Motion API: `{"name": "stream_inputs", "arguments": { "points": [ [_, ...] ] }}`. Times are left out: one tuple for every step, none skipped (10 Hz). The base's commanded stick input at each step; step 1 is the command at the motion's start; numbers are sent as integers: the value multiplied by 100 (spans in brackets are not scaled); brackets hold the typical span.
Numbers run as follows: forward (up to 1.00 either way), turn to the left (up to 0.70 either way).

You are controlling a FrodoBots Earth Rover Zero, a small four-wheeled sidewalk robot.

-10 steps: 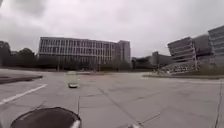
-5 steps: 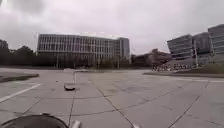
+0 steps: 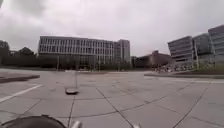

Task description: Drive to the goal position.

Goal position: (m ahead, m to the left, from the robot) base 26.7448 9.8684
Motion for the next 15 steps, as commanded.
{"name": "stream_inputs", "arguments": {
  "points": [
    [70, 0],
    [70, 0],
    [70, 0],
    [70, 0],
    [70, 0],
    [70, -1],
    [70, -18],
    [70, -35],
    [70, -35],
    [70, -35],
    [70, -35],
    [70, -35],
    [70, -35],
    [70, -35],
    [70, -35]
  ]
}}
